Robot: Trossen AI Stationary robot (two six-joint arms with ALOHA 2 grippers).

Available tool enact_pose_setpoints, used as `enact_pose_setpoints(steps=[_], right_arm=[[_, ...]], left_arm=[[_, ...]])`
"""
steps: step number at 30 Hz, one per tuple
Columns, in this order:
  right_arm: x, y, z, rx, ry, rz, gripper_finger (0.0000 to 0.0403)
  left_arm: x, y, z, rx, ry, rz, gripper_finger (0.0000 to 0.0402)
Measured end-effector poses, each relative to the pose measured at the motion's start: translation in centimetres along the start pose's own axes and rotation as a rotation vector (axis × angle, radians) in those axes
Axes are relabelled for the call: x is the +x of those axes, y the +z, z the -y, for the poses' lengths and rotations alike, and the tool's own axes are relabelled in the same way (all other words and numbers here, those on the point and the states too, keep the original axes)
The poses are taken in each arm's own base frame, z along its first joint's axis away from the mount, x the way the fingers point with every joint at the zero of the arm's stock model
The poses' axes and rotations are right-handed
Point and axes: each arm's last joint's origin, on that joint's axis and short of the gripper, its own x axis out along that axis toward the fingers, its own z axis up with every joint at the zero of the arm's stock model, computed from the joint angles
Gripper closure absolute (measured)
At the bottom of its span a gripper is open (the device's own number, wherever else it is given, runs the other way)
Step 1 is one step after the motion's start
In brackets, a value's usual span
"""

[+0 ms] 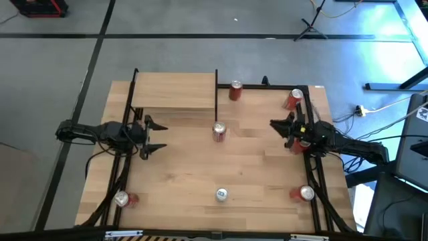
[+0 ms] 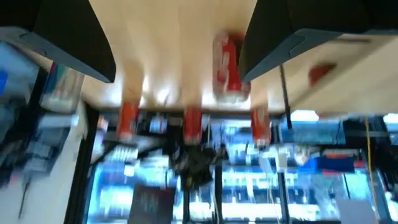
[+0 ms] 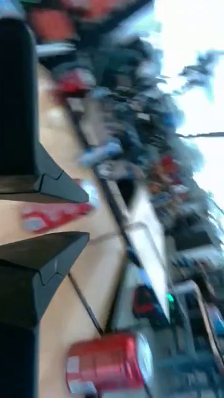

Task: Place canned beverage on shelf
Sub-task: Put the bottom red black soda can on the shelf

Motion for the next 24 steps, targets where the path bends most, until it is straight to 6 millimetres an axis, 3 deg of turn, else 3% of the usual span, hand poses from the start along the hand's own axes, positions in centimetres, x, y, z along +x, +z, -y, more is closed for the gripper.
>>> enact_pose_setpoints(steps=[4, 8, 16, 24], right_arm=[[-0.1, 1.8, -0.2, 0.072, -0.125, 0.208, 0.0331], [0.1, 3.4, -0.5, -0.005, -0.255, 0.237, 0.0331], [2.4, 7.2, -1.7, -0.207, -0.606, 0.090, 0.0331], [5.2, 12.7, -1.3, -0.209, -0.925, -0.172, 0.0331]], left_arm=[[-0.2, 1.9, -0.4, -0.010, 0.133, 0.198, 0.0069], [-0.7, 3.0, -1.0, -0.103, 0.344, 0.313, 0.0069], [-1.2, 3.0, -2.2, -0.296, 0.708, 0.378, 0.0069], [-1.4, 3.0, -2.7, -0.285, 0.792, 0.391, 0.0069]])
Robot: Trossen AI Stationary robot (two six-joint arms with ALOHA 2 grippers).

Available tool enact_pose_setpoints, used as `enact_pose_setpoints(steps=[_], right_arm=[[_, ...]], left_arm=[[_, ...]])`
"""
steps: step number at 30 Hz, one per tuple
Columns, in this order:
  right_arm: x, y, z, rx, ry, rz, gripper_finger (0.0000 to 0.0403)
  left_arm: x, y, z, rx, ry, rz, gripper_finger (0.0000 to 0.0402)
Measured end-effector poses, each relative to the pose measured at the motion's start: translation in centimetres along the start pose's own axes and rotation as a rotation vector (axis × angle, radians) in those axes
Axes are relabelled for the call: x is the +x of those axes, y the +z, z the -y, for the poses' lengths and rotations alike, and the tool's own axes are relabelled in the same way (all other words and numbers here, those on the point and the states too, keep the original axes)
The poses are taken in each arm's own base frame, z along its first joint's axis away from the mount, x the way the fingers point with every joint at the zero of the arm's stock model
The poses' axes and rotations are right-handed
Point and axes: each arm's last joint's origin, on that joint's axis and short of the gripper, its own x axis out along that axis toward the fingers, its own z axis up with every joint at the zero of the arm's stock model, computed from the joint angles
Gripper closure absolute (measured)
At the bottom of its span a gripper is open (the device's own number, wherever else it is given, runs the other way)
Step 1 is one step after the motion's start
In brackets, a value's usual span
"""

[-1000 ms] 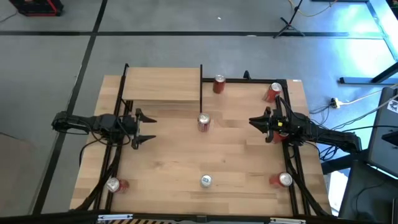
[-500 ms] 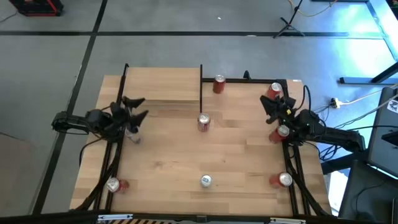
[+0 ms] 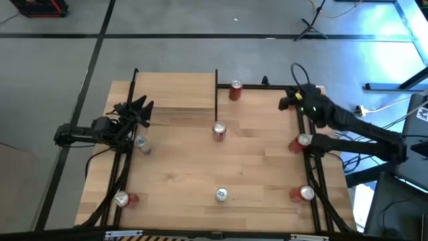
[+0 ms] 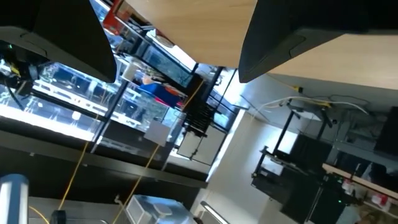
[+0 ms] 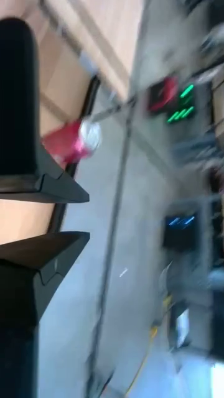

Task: Place canned beverage on shelf
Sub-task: Put the bottom red black soda can on the shelf

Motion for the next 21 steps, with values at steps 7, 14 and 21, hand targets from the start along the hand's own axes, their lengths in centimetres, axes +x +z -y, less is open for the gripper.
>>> enact_pose_setpoints(steps=[7, 14, 21], right_arm=[[3.3, 4.3, -0.4, -0.107, 0.107, -0.155, 0.0331], [8.1, 6.5, -1.4, -0.108, 0.206, -0.253, 0.0327], [13.0, 7.4, -3.8, -0.123, 0.362, -0.364, 0.0251]], left_arm=[[0.0, 0.1, 0.1, -0.014, -0.031, 0.002, 0.0069], [0.0, 0.1, 0.2, -0.016, -0.060, -0.001, 0.0069], [0.0, 0.1, 0.1, -0.013, -0.044, 0.000, 0.0069]])
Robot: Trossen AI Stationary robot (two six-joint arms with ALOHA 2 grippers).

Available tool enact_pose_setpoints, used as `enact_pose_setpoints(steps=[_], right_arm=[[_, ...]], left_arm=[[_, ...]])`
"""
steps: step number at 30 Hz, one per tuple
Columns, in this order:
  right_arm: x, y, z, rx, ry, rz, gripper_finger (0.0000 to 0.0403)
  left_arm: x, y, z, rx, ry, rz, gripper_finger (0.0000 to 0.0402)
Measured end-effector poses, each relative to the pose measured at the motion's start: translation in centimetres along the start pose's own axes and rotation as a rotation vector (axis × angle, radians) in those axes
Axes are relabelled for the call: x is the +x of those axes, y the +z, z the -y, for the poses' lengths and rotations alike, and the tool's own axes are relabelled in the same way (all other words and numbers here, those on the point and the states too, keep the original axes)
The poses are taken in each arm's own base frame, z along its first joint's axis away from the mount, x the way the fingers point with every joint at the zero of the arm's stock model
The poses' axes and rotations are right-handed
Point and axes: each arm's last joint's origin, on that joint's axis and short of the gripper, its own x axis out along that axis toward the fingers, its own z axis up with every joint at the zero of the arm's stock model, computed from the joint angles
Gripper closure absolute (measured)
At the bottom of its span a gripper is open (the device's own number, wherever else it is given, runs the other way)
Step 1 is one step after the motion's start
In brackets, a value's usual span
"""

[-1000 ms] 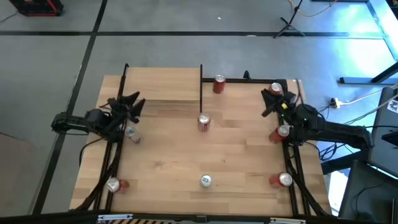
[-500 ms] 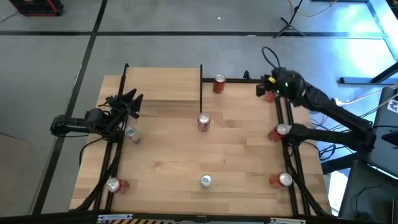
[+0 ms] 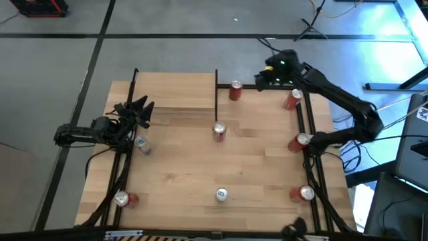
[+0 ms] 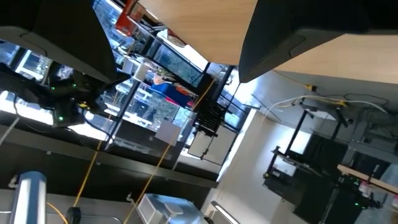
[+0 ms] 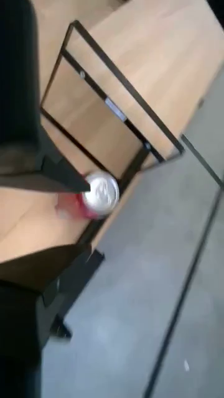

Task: Place canned beverage on shelf
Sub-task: Put the bottom red black soda can on the shelf

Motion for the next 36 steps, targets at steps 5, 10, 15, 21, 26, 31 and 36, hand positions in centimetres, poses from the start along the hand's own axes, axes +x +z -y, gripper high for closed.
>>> enact_pose_setpoints(steps=[5, 10, 15, 21, 26, 31, 36], right_arm=[[3.8, 1.6, -0.1, -0.011, 0.026, -0.058, 0.0175], [7.1, 2.2, 0.3, -0.001, 0.026, -0.173, 0.0118], [8.7, 2.8, 0.3, -0.014, 0.008, -0.163, 0.0094], [8.9, 3.1, 0.4, -0.017, -0.028, -0.130, 0.0091], [9.0, 3.0, 0.2, -0.011, -0.043, -0.126, 0.0091], [9.7, 3.1, -0.8, -0.012, -0.012, -0.100, 0.0091], [11.0, 2.2, -0.7, 0.048, 0.018, -0.160, 0.0091]], left_arm=[[0.0, 0.0, 0.0, 0.003, -0.007, -0.004, 0.0069], [0.0, -0.1, 0.3, 0.003, -0.089, -0.017, 0.0069], [0.0, -0.1, 0.4, 0.002, -0.150, -0.026, 0.0069], [0.0, -0.1, 0.5, -0.032, -0.171, -0.031, 0.0069], [0.0, 0.3, 0.4, -0.064, -0.142, -0.001, 0.0069], [-0.1, 1.4, 0.5, -0.153, -0.127, 0.086, 0.0069], [-0.2, 2.2, 0.3, -0.167, -0.100, 0.153, 0.0069]])
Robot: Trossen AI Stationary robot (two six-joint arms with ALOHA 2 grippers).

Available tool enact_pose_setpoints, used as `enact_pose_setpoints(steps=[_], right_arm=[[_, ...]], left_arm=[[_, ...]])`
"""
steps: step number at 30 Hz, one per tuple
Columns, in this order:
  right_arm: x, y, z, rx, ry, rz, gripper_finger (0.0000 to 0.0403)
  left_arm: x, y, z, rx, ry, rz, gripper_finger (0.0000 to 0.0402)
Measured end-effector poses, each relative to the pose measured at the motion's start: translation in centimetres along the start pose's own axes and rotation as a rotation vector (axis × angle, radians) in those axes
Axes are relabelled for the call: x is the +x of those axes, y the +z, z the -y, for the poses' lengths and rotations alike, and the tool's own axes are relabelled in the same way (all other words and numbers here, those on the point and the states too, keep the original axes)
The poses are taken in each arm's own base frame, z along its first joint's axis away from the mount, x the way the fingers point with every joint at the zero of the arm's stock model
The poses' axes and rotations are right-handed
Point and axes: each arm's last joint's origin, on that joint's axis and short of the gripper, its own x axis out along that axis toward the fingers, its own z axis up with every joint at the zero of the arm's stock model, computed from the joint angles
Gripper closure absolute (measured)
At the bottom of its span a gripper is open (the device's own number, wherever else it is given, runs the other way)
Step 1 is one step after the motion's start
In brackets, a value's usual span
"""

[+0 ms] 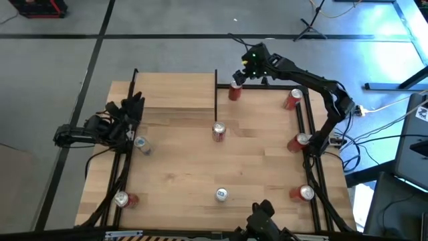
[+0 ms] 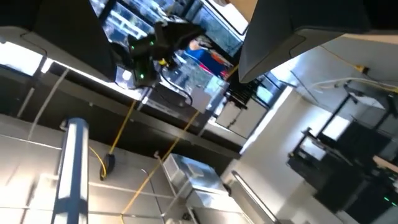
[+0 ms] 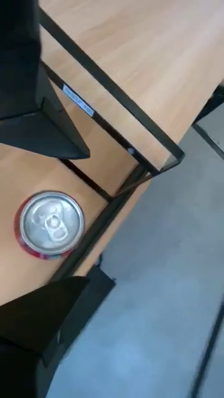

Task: Place canned beverage on shelf
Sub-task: Put the bottom red black soda can on the shelf

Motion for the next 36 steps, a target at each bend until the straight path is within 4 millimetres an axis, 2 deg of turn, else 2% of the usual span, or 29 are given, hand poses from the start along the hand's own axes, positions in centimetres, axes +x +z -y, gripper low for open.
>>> enact_pose_setpoints(steps=[6, 15, 20, 23, 30, 36], right_arm=[[0.4, -0.1, 0.1, 0.025, 0.003, -0.006, 0.0091], [3.2, -0.9, 0.1, 0.023, -0.002, -0.057, 0.0091], [3.1, -0.9, 0.4, 0.000, -0.046, -0.049, 0.0091], [1.7, -0.4, 0.1, -0.024, -0.036, -0.021, 0.0091], [-4.3, 0.9, -0.9, -0.094, -0.039, 0.108, 0.0091], [-11.0, -0.7, -1.8, -0.153, -0.018, 0.043, 0.0091]], left_arm=[[0.0, 0.2, -0.1, -0.010, 0.042, 0.016, 0.0069], [0.0, 0.0, -0.1, 0.002, 0.043, 0.006, 0.0069], [0.0, 0.0, -0.1, 0.002, 0.042, 0.005, 0.0069], [0.0, 0.0, -0.1, 0.001, 0.041, 0.005, 0.0069], [0.0, 0.0, -0.1, 0.000, 0.049, 0.005, 0.0069], [0.0, 0.0, -0.2, -0.004, 0.057, 0.007, 0.0069]])
